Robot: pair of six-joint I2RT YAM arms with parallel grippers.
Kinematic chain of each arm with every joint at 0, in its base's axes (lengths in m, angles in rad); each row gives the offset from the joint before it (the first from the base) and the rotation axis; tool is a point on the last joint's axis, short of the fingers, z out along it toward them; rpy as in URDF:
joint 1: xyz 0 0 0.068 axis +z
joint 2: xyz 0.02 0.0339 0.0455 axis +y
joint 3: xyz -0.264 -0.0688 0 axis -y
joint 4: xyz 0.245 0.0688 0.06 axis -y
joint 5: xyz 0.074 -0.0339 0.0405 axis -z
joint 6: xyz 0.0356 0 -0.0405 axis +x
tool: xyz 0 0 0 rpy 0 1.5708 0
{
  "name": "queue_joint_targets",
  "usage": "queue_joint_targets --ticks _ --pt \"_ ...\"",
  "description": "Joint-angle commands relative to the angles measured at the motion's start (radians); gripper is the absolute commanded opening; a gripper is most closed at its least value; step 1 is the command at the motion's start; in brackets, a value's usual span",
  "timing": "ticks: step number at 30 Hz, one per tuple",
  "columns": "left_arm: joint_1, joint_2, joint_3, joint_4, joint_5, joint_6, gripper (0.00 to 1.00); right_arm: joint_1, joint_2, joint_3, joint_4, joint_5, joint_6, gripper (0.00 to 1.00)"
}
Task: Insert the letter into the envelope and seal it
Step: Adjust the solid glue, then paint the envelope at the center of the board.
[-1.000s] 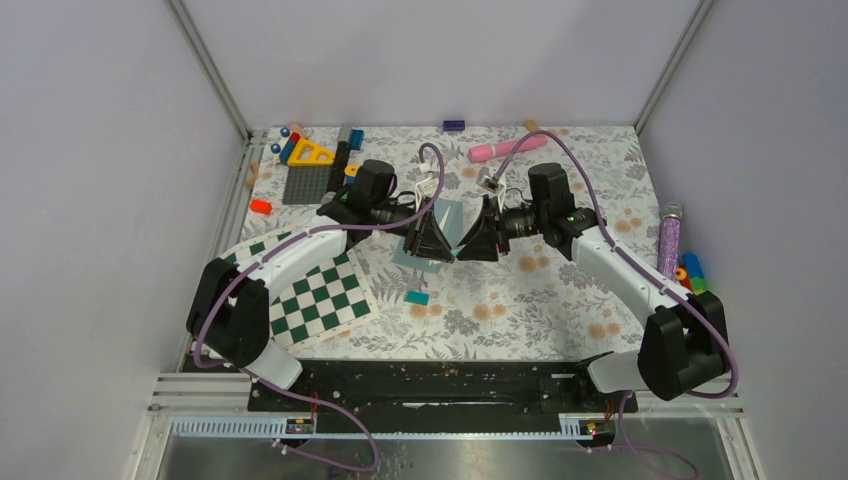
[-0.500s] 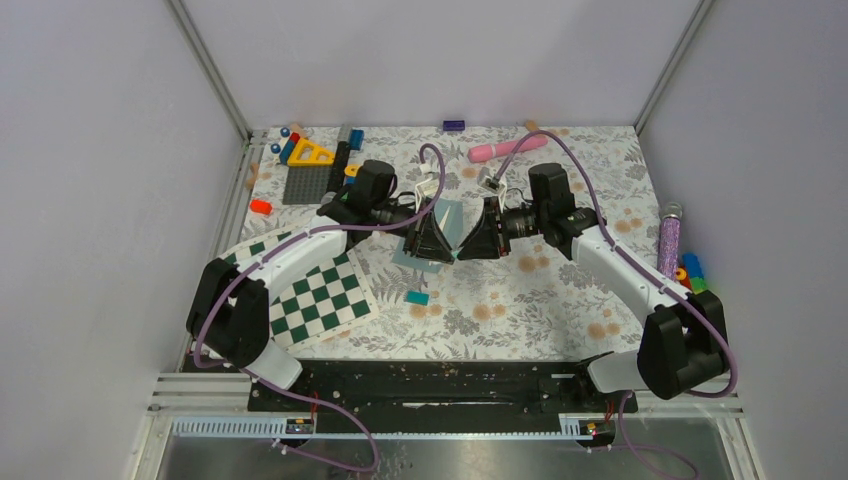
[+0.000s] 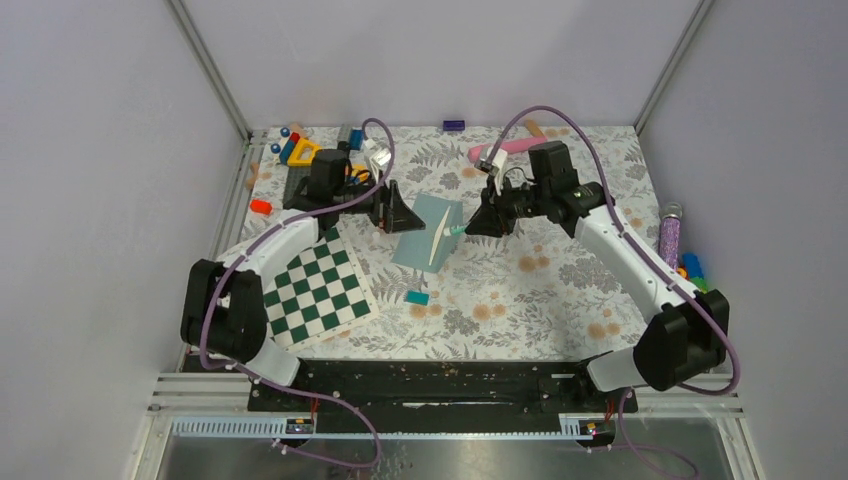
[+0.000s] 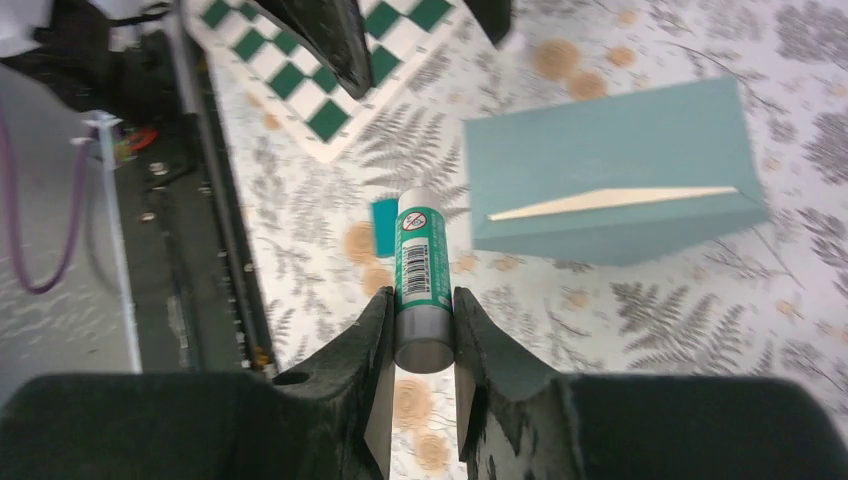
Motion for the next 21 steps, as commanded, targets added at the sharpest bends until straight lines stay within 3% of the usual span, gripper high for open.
queue_joint_targets --ticks 1,4,10,12,18,21 --pt "0.033 -0.005 -0.017 0.027 -0.192 0.01 0.99 -0.003 0.095 0.081 -0.054 0.225 -0.054 0.0" --pt "0.034 0.046 -0.013 0.017 -0.21 0.022 0.99 -0.002 0.165 0.118 -0.016 0.296 -0.024 0.0" --pt "0.042 0.108 -0.062 0.12 -0.205 -0.04 0.85 0.017 0.342 0.253 -0.001 0.375 0.068 0.0" --pt "0.051 0.129 -0.09 0.18 -0.185 -0.086 0.76 0.018 0.402 0.305 -0.005 0.368 0.11 0.0" --pt "0.074 0.215 -0.125 0.283 -0.136 -0.181 0.32 0.034 0.548 0.404 -0.01 0.36 0.194 0.0" --pt "0.074 0.238 -0.129 0.294 -0.147 -0.184 0.19 0.051 0.596 0.452 -0.032 0.368 0.199 0.0"
